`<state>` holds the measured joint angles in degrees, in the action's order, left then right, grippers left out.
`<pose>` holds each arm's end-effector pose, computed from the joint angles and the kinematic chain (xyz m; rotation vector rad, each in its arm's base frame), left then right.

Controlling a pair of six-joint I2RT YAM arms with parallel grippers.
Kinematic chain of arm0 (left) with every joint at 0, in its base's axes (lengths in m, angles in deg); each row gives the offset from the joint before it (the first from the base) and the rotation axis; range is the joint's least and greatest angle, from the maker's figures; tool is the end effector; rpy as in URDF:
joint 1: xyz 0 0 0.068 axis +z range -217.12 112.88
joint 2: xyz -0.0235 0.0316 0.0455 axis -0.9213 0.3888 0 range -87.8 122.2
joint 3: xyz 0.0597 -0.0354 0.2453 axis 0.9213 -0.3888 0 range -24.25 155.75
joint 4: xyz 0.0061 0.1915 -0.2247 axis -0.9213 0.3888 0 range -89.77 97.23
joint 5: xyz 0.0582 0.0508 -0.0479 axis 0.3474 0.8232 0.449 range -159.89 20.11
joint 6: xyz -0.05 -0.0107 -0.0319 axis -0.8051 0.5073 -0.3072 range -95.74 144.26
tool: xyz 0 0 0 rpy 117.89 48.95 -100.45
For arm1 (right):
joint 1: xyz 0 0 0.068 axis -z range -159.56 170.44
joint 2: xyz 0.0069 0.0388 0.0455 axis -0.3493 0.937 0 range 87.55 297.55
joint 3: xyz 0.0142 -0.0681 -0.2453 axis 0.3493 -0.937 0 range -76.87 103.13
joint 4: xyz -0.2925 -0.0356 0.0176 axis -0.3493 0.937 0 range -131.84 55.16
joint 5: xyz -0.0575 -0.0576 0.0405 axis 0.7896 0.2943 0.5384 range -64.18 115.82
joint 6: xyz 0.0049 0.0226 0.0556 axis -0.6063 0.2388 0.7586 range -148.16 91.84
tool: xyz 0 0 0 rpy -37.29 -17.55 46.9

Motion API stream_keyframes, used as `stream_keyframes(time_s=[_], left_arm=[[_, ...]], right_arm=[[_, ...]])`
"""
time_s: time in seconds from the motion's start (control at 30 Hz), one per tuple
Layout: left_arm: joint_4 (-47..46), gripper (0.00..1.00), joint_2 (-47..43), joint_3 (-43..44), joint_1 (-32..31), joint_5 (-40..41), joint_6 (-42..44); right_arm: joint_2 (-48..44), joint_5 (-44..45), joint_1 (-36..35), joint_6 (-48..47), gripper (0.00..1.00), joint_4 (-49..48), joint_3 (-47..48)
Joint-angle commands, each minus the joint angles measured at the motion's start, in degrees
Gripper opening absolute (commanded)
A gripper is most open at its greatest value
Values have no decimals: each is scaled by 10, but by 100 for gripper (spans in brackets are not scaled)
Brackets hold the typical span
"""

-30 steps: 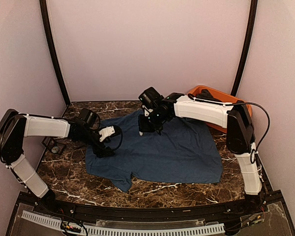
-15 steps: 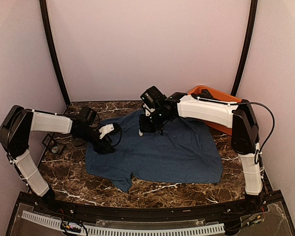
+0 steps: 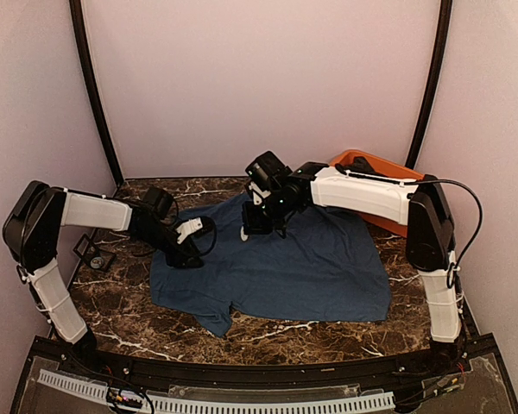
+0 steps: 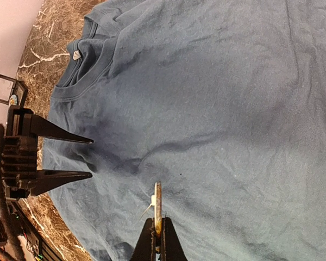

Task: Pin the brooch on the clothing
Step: Pick up the flattened clothing from the center of the board.

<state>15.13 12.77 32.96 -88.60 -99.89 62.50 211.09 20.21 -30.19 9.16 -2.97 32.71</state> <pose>0.3359 -0.1560 0.1099 1.3924 2.0479 -0.5521 0.3226 0.4003 0.2144 -0.3508 2.6279 0.7123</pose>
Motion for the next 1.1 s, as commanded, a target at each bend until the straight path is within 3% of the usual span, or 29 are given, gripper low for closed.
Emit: stream_keyframes(time_s=[0.0,0.27,0.33,0.37,0.43,0.7,0.87,1.07], left_arm=[[37,38,21,23,3,-7,-7],[42,31,28,31,3,-6,-9],[43,25,27,33,3,-7,-10],[43,12,27,33,3,-7,-10],[41,2,25,36,3,-4,-17],[32,1,-23,48,-15,18,-76],[37,1,-34,52,-65,150,-109],[78,1,-28,57,-119,216,-152]], right_arm=[[-17,-3,-4,-7,0,-3,10],[-18,-1,-4,-14,0,-3,16],[-16,-1,-4,-16,0,-2,18],[-15,-1,-4,-17,0,-1,19],[-10,-3,-4,-18,0,3,24],[27,-71,-3,2,0,34,58],[43,-147,4,26,0,13,55],[49,-190,14,58,0,-28,24]])
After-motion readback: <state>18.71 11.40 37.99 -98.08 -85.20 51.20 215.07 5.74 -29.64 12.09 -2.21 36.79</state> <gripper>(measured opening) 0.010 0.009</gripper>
